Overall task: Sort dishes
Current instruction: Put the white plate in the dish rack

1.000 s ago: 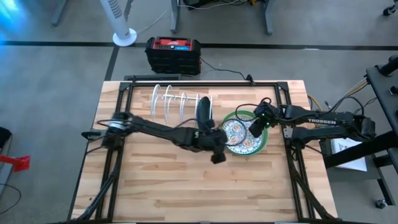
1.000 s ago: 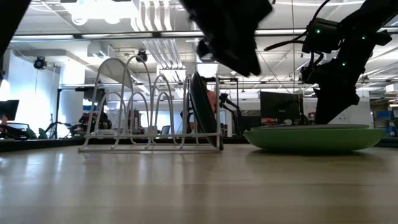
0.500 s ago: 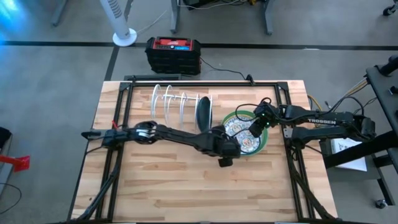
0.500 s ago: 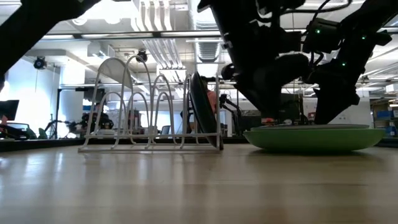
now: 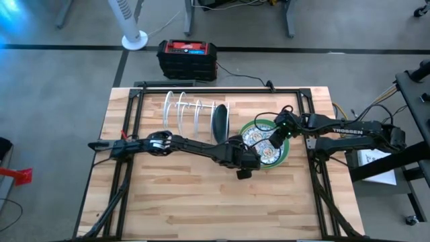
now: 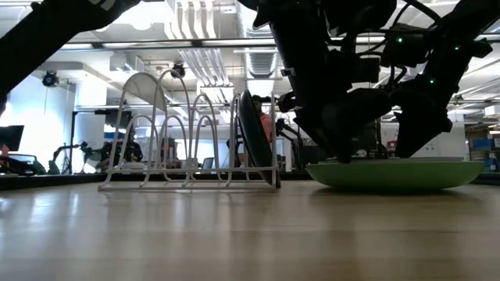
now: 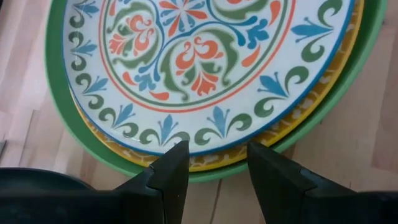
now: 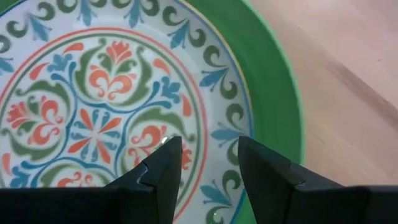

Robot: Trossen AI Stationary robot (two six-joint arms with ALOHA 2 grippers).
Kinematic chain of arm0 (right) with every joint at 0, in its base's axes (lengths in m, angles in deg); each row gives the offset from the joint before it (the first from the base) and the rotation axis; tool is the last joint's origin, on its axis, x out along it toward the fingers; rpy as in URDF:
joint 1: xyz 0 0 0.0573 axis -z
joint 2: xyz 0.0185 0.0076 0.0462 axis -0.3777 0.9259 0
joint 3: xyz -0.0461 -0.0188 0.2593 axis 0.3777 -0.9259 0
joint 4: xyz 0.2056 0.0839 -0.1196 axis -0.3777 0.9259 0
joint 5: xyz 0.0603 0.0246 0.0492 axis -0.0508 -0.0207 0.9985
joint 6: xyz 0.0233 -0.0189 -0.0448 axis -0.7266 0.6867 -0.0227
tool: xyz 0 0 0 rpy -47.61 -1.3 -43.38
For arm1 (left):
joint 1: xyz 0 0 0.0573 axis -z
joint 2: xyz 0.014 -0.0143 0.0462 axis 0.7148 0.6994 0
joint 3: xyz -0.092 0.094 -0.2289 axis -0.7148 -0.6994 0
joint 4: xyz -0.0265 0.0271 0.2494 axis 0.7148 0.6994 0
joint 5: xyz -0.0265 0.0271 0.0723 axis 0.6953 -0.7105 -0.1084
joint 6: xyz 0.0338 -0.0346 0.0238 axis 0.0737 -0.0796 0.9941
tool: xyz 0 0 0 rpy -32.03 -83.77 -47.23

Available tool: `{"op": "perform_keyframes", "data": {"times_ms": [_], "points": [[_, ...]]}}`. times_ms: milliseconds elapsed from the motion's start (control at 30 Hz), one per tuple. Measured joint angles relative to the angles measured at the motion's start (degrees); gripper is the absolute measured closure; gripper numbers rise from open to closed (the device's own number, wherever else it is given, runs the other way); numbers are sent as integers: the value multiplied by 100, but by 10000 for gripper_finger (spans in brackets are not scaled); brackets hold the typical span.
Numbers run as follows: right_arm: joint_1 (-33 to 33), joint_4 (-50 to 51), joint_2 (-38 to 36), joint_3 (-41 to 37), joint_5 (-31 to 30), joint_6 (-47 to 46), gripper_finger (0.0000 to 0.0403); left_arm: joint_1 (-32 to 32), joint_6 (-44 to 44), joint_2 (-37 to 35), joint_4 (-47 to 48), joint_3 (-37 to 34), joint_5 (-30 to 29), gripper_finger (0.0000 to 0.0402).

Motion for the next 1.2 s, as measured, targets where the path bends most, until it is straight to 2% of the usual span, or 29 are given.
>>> {"op": "perform_keyframes", "data": {"times_ms": [133, 267, 467, 700, 1200], "points": [[0, 59, -9, 45, -482, -27, 243, -11, 4, 0, -14, -2, 2, 249], [0, 107, 13, 39, -567, -85, 230, -32, 4, 0, -29, -4, 13, 248], [1, 70, 183, 20, -164, -103, 218, -91, 9, 0, -165, -27, 45, 248], [7, -22, 345, 20, -105, -91, 223, -131, 7, -19, -391, -218, 48, 248], [15, -30, 177, 36, 227, -47, 236, -136, -292, -24, -582, -370, 42, 248]]}}
